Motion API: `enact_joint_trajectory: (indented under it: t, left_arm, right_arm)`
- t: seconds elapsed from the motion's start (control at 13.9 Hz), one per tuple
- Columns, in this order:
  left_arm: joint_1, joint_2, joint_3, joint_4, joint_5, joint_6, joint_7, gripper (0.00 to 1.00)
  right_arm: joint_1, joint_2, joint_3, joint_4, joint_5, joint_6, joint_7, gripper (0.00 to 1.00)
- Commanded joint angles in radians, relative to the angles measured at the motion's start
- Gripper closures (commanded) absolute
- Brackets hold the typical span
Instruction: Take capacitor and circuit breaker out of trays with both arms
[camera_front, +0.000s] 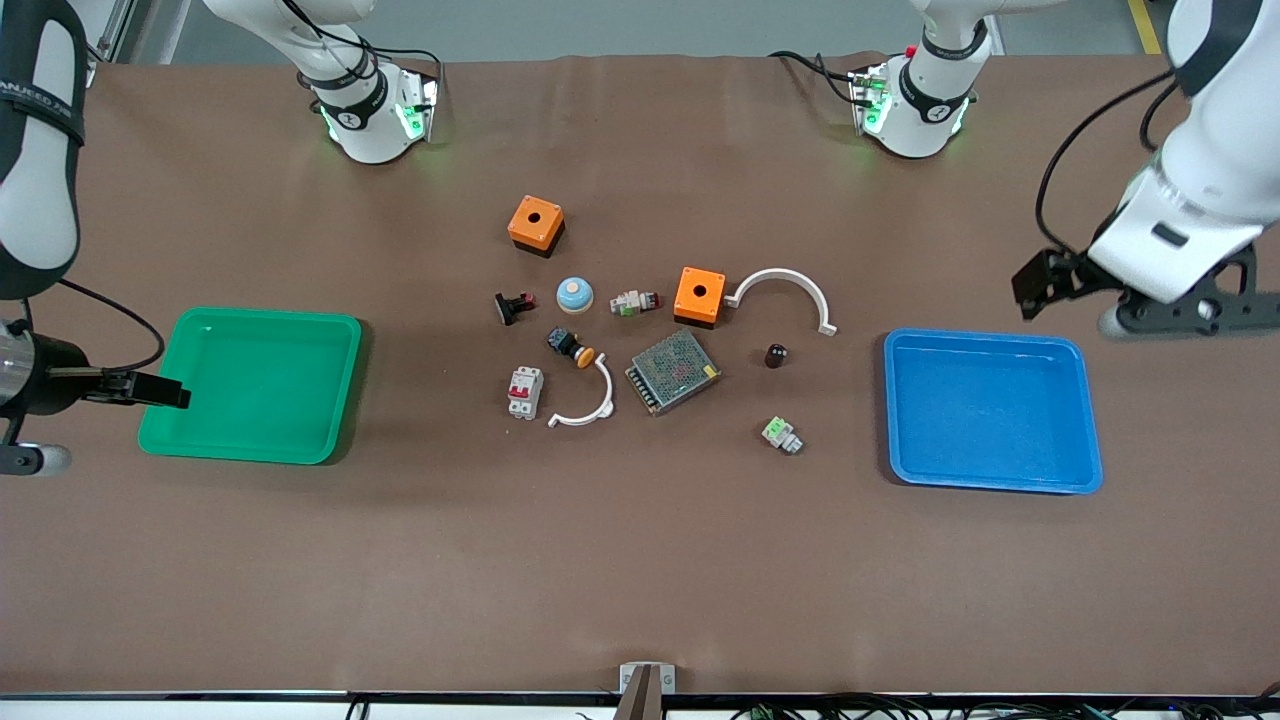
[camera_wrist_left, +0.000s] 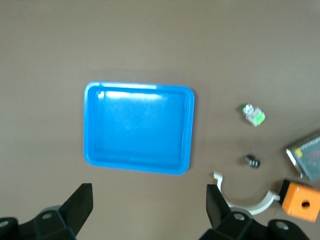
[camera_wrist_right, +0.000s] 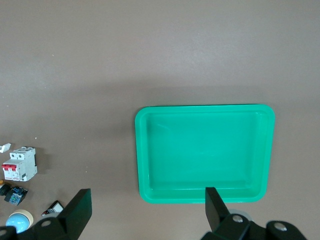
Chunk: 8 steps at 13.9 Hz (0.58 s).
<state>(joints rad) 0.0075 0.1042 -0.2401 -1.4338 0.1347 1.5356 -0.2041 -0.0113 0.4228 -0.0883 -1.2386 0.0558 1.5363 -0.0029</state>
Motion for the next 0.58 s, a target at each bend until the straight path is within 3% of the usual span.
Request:
enact_joint_trajectory:
  t: [0.0, 0.36, 0.5]
  left_arm:
    - [-0.017, -0.128, 0.076, -0.12, -0.094, -0.012, 0.034, 0.0]
    - [0.003, -0.172, 0.096, -0.16, -0.122, -0.043, 0.035, 0.0]
    - [-0.004, -0.182, 0.096, -0.16, -0.121, -0.057, 0.037, 0.0]
  right_arm:
    - [-0.029, -0.035, 0.022, -0.01, 0.001, -0.054, -0.031, 0.0]
    - [-0.041, -0.13, 0.018, -0.088, -0.005, -0.058, -0.123, 0.0]
    - [-0.038, -0.205, 0.019, -0.181, -0.01, -0.033, -0.123, 0.0]
